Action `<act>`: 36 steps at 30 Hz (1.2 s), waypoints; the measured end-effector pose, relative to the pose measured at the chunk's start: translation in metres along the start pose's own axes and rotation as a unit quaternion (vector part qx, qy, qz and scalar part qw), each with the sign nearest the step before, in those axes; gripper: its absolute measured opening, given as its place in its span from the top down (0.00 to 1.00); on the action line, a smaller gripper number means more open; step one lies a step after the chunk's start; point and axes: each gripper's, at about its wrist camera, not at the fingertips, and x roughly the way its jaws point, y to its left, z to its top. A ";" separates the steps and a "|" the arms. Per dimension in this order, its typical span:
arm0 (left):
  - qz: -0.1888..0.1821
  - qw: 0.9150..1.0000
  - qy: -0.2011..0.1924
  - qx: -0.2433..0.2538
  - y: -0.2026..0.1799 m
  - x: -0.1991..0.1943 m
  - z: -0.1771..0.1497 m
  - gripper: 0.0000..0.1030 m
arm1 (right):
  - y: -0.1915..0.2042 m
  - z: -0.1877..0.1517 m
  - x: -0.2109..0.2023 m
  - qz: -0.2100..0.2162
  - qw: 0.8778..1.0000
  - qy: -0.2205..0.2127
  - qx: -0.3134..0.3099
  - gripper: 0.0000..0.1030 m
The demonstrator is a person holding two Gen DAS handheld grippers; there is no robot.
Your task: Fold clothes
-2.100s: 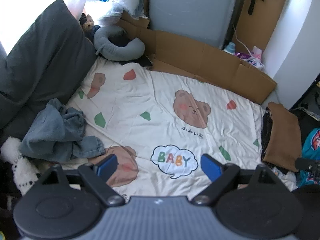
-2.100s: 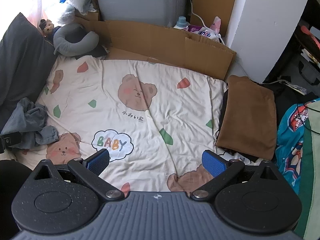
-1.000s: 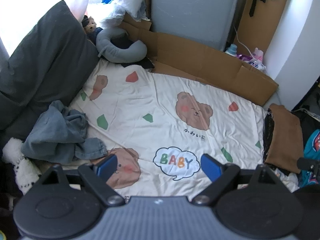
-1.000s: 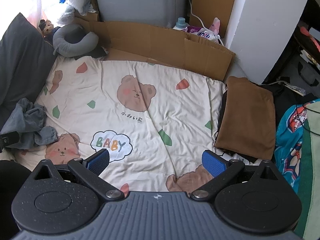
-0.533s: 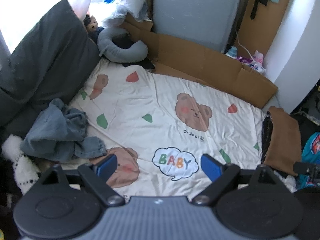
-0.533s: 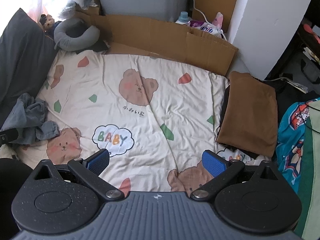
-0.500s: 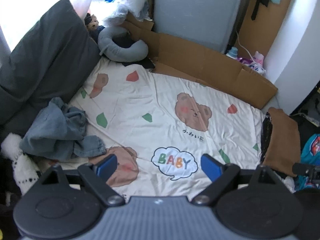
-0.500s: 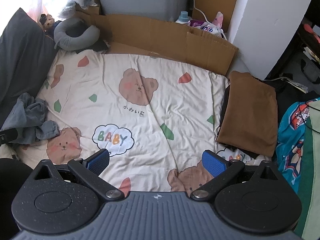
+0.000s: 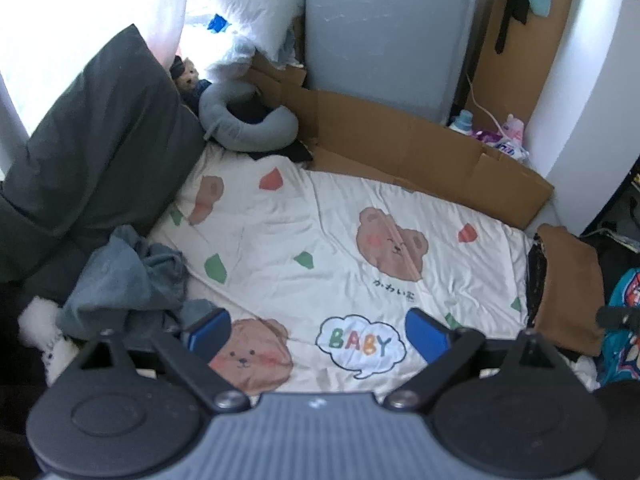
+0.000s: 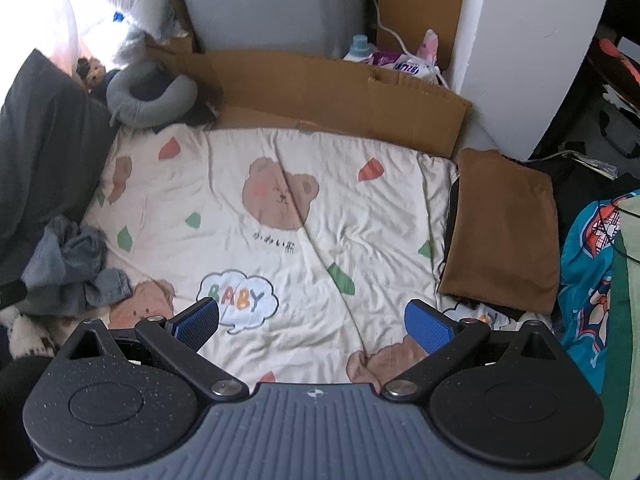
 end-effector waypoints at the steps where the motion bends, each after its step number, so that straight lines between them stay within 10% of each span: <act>1: 0.000 1.000 0.000 -0.006 0.003 0.000 0.001 0.07 | -0.001 0.003 -0.001 0.001 1.000 -0.002 0.003 0.01; 36: 0.036 0.996 -0.044 -0.072 0.160 0.003 0.022 0.02 | -0.002 0.065 0.029 0.020 0.999 -0.015 0.034 0.01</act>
